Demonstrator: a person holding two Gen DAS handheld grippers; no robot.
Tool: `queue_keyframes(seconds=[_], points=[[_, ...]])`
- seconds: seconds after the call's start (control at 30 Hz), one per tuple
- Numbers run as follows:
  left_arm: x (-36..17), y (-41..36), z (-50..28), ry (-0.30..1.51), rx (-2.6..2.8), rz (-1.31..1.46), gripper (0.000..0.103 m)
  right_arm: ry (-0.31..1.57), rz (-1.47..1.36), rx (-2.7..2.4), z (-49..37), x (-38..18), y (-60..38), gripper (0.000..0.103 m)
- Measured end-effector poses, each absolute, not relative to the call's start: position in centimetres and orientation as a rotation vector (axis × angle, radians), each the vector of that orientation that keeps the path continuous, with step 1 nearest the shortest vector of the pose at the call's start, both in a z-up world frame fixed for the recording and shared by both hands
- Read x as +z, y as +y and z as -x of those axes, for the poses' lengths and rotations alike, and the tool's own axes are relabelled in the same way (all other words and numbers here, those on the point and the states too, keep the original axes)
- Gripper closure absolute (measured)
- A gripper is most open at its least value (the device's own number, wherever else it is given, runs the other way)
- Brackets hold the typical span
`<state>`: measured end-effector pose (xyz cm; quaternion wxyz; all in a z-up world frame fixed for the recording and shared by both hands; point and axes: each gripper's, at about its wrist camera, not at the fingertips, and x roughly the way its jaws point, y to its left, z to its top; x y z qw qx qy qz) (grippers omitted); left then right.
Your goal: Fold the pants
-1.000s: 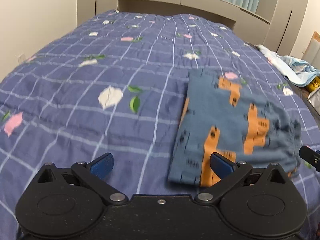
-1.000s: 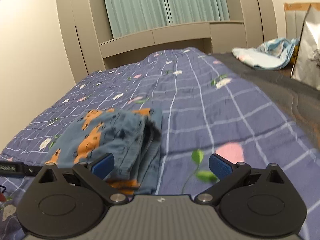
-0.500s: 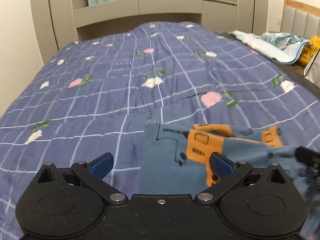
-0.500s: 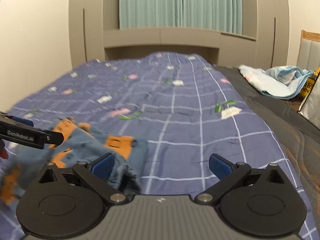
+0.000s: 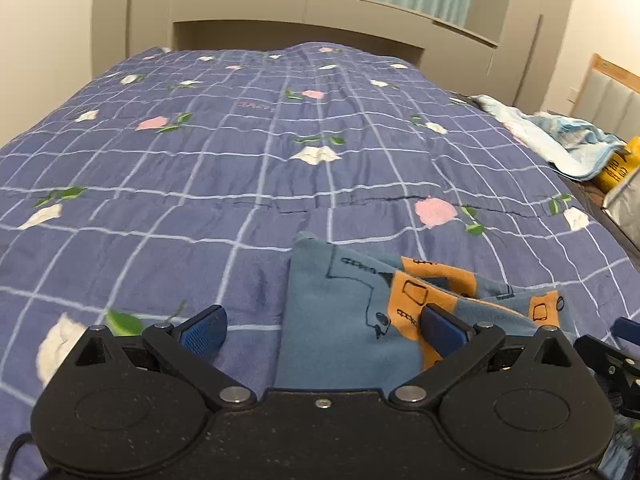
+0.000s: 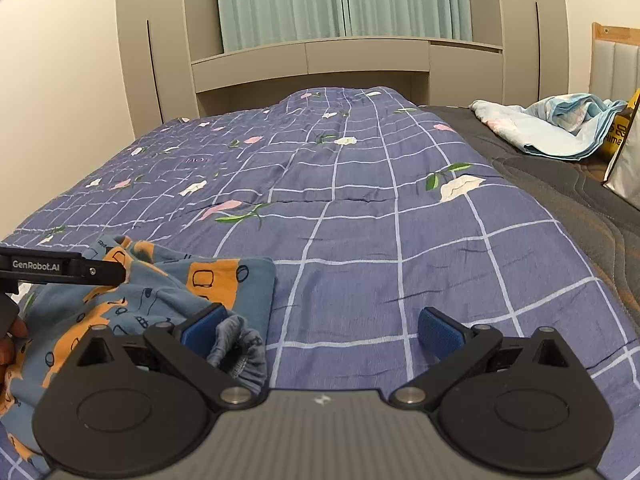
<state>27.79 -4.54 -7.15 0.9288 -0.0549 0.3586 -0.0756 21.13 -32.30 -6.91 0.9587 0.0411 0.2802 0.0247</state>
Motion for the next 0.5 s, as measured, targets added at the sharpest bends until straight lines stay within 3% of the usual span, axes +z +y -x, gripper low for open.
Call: queue_keyframes(seconds=[0.23,0.5], points=[[-5.0,-3.8,-25.2,0.746,-0.112,0.147,0.001,0.488,-0.077,0.061,-17.2,-4.5,-30.5,0.0],[-5.8,-3.7,-19.9,0.762,-0.051,-0.033,0.001,0.602,-0.117,0.008,-16.7,-5.8,-30.9,0.0]])
